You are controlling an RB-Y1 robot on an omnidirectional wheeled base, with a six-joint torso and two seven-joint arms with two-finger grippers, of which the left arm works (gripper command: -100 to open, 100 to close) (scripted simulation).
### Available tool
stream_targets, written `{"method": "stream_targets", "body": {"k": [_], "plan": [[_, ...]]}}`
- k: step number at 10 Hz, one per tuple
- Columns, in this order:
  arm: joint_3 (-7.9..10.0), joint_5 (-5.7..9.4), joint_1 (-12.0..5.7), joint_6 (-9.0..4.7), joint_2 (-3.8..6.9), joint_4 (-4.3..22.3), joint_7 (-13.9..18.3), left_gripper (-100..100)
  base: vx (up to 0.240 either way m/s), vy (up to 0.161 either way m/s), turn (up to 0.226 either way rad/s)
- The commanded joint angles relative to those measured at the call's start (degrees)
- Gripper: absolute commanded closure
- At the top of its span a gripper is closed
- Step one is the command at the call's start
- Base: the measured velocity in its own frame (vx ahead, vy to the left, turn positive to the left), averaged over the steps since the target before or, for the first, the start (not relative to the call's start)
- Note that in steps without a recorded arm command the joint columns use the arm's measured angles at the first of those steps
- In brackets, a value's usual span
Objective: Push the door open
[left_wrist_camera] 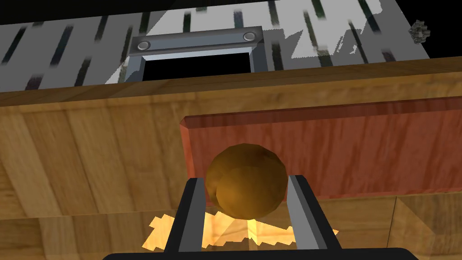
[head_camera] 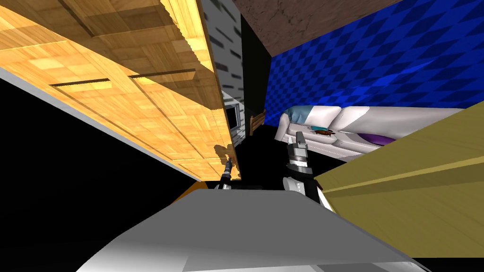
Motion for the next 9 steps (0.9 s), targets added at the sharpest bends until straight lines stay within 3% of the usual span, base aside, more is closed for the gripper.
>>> {"method": "stream_targets", "body": {"k": [1, 3, 4, 8, 9], "plan": [[0.03, 0.02, 0.05, -0.04, 0.02, 0.00, 0.03, 100, -0.014, 0.002, 0.000], [0.03, 0.02, 0.05, -0.04, 0.02, 0.00, 0.03, 100, -0.004, 0.000, 0.001], [0.52, 0.54, 0.24, 0.16, 0.94, -0.09, -0.38, 100, 0.120, -0.034, 0.120], [1.57, 1.57, 0.43, 0.28, 1.63, -0.48, -1.06, 100, 0.195, -0.015, 0.116], [-0.19, 0.96, 0.33, 0.54, 1.92, -0.26, -0.58, -100, 0.101, 0.010, 0.293]]}}
